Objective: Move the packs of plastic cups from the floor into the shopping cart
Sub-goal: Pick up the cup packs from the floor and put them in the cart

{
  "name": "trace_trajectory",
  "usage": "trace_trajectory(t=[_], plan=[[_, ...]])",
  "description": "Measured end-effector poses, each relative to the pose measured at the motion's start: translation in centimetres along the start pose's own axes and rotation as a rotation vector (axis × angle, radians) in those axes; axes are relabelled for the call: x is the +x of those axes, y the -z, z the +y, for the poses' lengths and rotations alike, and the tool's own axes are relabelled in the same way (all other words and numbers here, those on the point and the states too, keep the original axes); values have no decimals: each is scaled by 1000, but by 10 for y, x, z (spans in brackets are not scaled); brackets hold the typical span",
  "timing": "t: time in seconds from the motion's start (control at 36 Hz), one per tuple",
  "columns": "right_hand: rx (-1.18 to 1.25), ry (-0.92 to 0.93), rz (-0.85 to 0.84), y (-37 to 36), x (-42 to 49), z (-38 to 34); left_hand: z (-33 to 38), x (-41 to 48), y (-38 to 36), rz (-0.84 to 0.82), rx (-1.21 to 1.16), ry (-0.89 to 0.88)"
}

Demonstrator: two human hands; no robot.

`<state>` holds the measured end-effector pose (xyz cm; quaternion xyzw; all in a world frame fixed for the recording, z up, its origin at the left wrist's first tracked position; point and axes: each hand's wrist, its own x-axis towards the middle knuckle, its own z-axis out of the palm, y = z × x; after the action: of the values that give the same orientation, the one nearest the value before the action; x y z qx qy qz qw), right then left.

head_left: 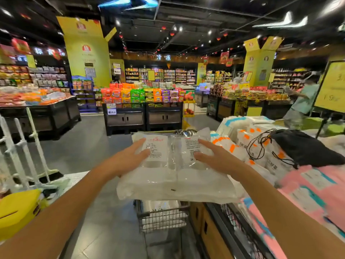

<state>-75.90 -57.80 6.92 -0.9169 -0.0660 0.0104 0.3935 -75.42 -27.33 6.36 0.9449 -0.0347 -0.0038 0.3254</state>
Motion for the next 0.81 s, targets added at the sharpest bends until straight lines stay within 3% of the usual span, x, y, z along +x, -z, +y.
trace_trajectory(t=[0.42, 0.81], plan=[[-28, -100, 23, 1, 182, 11, -24, 186, 4, -40, -52, 17], [-14, 81, -28, 4, 382, 88, -35, 353, -39, 51, -45, 99]])
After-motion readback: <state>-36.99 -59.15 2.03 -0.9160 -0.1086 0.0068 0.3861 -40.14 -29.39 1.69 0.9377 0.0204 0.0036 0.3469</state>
